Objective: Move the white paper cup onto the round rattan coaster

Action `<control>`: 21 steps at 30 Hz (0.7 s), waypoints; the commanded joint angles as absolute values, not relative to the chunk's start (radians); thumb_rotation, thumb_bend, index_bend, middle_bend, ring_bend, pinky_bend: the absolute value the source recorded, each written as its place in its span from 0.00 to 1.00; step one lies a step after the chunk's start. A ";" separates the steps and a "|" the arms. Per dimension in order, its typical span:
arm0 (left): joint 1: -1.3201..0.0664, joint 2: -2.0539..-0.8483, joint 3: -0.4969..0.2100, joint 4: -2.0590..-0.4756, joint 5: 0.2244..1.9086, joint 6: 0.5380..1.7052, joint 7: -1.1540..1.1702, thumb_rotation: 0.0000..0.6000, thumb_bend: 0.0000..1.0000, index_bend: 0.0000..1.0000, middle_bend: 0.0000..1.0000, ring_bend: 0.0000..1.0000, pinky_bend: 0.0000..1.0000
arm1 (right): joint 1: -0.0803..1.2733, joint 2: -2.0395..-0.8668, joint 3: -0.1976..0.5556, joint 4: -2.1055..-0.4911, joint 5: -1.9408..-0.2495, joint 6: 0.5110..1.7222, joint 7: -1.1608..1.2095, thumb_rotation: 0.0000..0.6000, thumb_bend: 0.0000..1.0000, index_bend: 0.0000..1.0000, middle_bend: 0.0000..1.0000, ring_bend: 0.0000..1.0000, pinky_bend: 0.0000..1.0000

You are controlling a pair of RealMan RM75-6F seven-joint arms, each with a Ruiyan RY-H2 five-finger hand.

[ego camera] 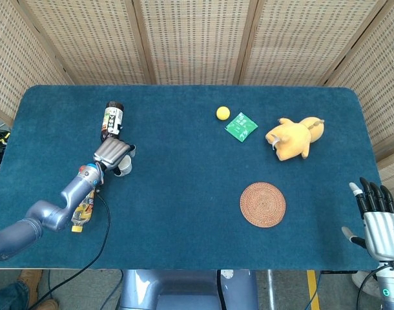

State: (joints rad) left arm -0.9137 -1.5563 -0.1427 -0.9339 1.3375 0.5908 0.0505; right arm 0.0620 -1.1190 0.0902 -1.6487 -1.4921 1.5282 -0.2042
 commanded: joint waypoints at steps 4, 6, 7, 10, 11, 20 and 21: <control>-0.915 -1.526 -0.160 -0.972 1.334 0.637 0.056 1.00 0.00 0.47 0.55 0.46 0.40 | 0.062 -1.117 0.091 -1.648 -1.493 1.529 -0.195 1.00 0.00 0.08 0.00 0.00 0.00; -0.917 -1.499 -0.170 -1.019 1.342 0.660 0.050 1.00 0.00 0.47 0.55 0.46 0.40 | 0.062 -1.116 0.091 -1.649 -1.493 1.530 -0.190 1.00 0.00 0.08 0.00 0.00 0.00; -0.918 -1.489 -0.172 -1.040 1.347 0.670 0.050 1.00 0.00 0.47 0.55 0.46 0.40 | 0.061 -1.115 0.092 -1.650 -1.493 1.531 -0.188 1.00 0.00 0.08 0.00 0.00 0.00; -0.927 -1.457 -0.177 -1.116 1.368 0.693 0.058 1.00 0.00 0.47 0.55 0.46 0.40 | 0.060 -1.112 0.092 -1.652 -1.494 1.533 -0.181 1.00 0.00 0.08 0.00 0.00 0.00; -0.933 -1.447 -0.180 -1.146 1.377 0.699 0.063 1.00 0.00 0.47 0.54 0.46 0.40 | 0.060 -1.111 0.093 -1.653 -1.494 1.534 -0.178 1.00 0.00 0.08 0.00 0.00 0.00; -1.037 -1.445 -0.203 -1.350 1.383 0.638 0.189 1.00 0.00 0.47 0.53 0.45 0.40 | 0.055 -1.100 0.098 -1.656 -1.484 1.540 -0.151 1.00 0.00 0.08 0.00 0.00 0.00; -1.059 -1.464 -0.206 -1.363 1.374 0.620 0.217 1.00 0.00 0.47 0.53 0.45 0.40 | 0.054 -1.098 0.100 -1.655 -1.480 1.540 -0.146 1.00 0.00 0.08 0.00 0.00 0.00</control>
State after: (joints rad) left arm -1.0193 -1.4427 -0.1968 -1.3292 1.3843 0.6528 0.1707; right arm 0.0547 -1.0997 0.0983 -1.6555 -1.4824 1.5395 -0.1487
